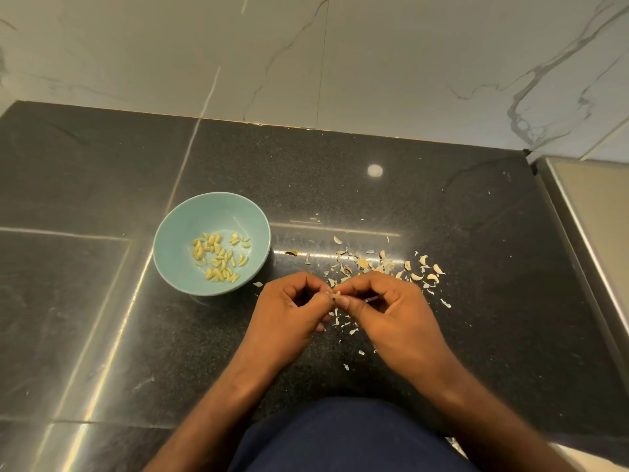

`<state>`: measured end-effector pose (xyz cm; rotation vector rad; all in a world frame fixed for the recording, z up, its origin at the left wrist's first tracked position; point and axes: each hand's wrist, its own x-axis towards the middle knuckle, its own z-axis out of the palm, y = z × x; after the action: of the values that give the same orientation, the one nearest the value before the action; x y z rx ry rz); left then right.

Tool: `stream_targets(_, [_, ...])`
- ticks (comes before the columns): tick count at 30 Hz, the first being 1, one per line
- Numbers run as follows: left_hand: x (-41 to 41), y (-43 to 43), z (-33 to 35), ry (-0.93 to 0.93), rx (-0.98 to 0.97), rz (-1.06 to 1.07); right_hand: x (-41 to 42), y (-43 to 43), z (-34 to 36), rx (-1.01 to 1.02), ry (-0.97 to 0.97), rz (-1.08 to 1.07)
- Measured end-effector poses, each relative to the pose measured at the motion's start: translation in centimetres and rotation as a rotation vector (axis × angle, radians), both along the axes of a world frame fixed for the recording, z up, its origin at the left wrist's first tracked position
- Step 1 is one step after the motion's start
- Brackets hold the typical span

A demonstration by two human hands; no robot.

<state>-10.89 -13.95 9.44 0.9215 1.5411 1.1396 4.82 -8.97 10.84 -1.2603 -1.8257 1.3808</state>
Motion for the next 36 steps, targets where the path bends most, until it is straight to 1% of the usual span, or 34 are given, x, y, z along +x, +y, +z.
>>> stream_targets(3, [0.1,0.1,0.0,-0.006,-0.019,0.023,-0.4,-0.1,0.1,-0.138,0.15,-0.06])
stream_targets(6, [0.3,0.2,-0.2,0.039,-0.045,0.061,-0.6,0.0,0.2,-0.304,0.332,-0.155])
stream_targets(8, [0.3,0.2,-0.2,0.066,-0.062,0.084,-0.4,0.2,0.1,-0.398,0.418,-0.201])
stream_targets(13, [0.3,0.3,-0.3,0.082,-0.045,0.113,0.1,0.8,0.3,-0.52,0.595,-0.231])
stream_targets(16, [0.4,0.2,-0.1,0.129,0.04,0.071,0.2,0.9,0.6,-0.563,0.616,-0.223])
stream_targets(18, [0.6,0.2,0.2,0.07,0.095,0.025,0.2,0.9,0.5,-0.56,0.595,-0.219])
stream_targets(21, [0.7,0.3,0.7,0.001,0.134,-0.045,0.1,0.6,0.5,-0.493,0.509,-0.221])
stream_targets(25, [0.9,0.2,0.8,-0.001,0.128,-0.015,0.1,0.2,0.3,-0.268,0.341,-0.202])
stream_targets(29, [1.0,0.1,0.8,0.032,0.153,-0.01,0.2,-0.1,0.2,-0.039,0.168,-0.147])
stream_targets(34, [1.2,0.0,1.1,0.132,0.17,0.002,0.2,-0.5,0.5,0.201,0.074,-0.088])
stream_targets(36, [1.2,0.0,1.3,0.176,0.175,0.001,0.2,-0.4,0.5,0.259,0.054,-0.06])
